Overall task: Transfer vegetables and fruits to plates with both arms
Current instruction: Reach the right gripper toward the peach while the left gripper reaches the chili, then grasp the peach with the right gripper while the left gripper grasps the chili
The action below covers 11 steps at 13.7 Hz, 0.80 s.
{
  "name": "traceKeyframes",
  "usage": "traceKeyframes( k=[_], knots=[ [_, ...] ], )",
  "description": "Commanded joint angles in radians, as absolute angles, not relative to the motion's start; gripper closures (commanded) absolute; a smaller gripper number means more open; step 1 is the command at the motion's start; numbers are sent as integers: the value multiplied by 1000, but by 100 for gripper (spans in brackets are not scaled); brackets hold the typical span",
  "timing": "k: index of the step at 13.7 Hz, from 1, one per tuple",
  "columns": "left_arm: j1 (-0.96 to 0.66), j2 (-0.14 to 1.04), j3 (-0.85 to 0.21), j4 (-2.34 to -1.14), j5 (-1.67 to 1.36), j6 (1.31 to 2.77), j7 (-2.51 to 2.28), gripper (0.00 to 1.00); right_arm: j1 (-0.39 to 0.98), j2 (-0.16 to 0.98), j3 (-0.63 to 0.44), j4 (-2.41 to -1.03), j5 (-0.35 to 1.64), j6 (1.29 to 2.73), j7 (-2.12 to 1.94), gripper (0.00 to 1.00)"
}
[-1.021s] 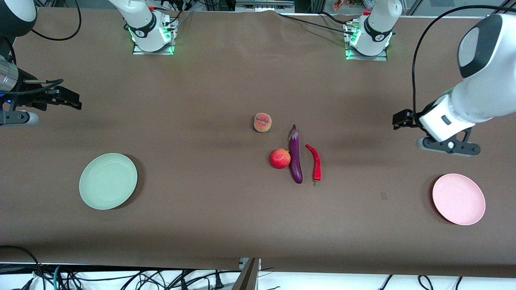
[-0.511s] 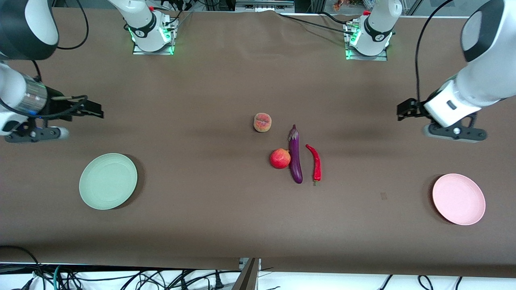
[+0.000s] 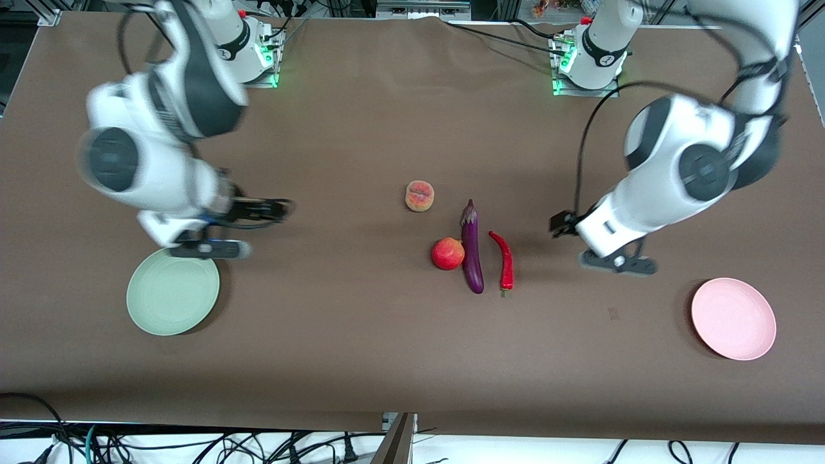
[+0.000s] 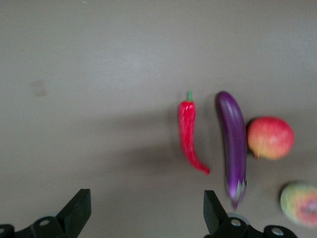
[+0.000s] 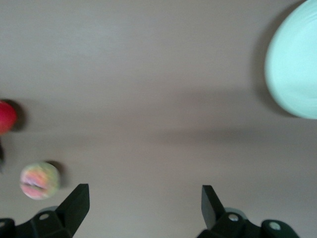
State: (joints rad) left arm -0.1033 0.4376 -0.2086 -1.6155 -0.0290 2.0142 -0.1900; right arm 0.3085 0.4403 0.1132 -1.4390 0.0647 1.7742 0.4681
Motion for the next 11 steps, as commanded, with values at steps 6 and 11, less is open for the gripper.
traceKeyframes(
  k=[6, 11],
  knots=[
    [-192, 699, -199, -1603, 23, 2269, -276, 0, 572, 647, 103, -1408, 77, 2069, 839, 0],
    [-213, 787, -201, -1598, 69, 2335, -273, 36, 663, 715, 103, -1410, 77, 2163, 885, 0]
  ],
)
